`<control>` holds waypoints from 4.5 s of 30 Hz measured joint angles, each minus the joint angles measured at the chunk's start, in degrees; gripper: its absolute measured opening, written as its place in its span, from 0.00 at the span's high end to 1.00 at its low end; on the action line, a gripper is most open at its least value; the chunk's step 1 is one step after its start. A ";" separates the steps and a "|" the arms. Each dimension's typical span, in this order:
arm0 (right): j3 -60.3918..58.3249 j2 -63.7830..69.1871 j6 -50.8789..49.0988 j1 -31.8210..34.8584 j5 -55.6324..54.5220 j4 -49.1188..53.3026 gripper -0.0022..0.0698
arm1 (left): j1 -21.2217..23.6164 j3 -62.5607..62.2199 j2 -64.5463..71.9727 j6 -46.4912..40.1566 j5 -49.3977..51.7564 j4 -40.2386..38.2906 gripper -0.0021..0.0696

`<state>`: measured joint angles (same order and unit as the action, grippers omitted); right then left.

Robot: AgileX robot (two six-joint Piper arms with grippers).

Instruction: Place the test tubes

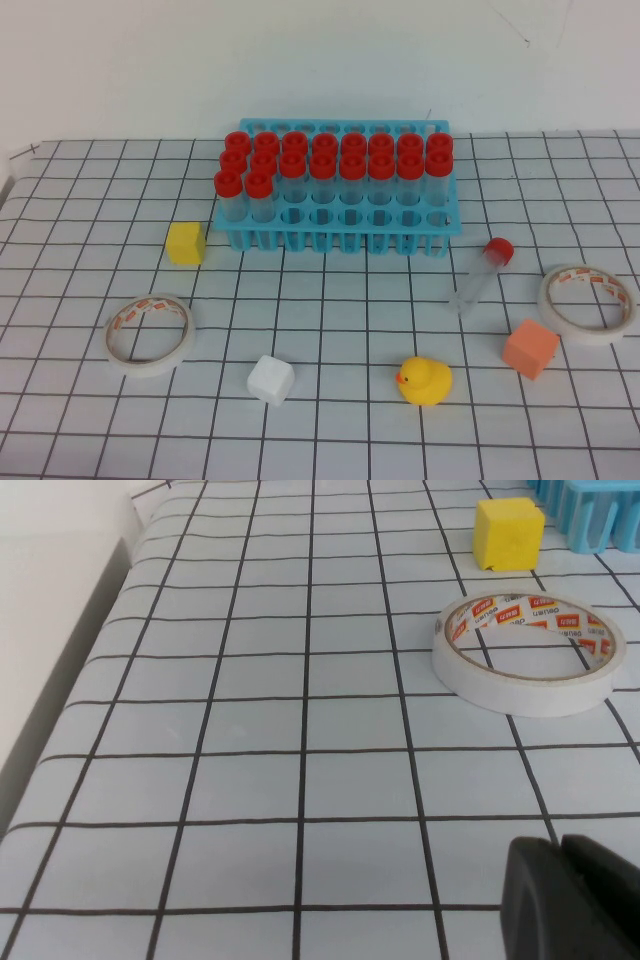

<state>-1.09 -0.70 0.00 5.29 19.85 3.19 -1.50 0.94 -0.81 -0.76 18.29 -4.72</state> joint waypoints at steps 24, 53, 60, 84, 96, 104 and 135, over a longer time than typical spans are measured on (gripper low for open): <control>0.00 0.00 0.00 0.00 0.00 0.00 0.97 | 0.00 0.12 0.00 -2.09 -3.81 1.34 0.97; -0.53 0.00 -3.73 0.00 -43.18 -5.07 0.97 | 0.00 0.12 0.00 12.92 -52.55 4.29 0.97; 3.22 0.00 -9.15 0.00 -43.52 -8.61 0.97 | 0.00 0.12 0.00 17.73 -58.01 13.93 0.97; 47.85 32.81 19.48 0.00 15.97 -9.51 0.97 | 0.00 -31.42 25.74 32.37 -1.97 24.59 0.97; 48.13 55.39 33.06 0.00 26.06 -31.35 0.97 | 0.00 -25.95 26.78 28.40 4.98 12.41 0.97; 57.93 76.50 40.36 -5.58 30.09 -43.09 0.90 | 0.00 -25.86 30.90 -6.18 16.41 -14.69 0.97; 94.32 117.28 -2.32 -26.18 35.54 -11.65 0.19 | 0.00 -25.86 36.36 -25.63 15.10 -32.23 0.97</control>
<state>93.23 116.58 -2.32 -20.89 55.38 -8.46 -1.50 -24.92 35.55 -26.39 33.39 -36.95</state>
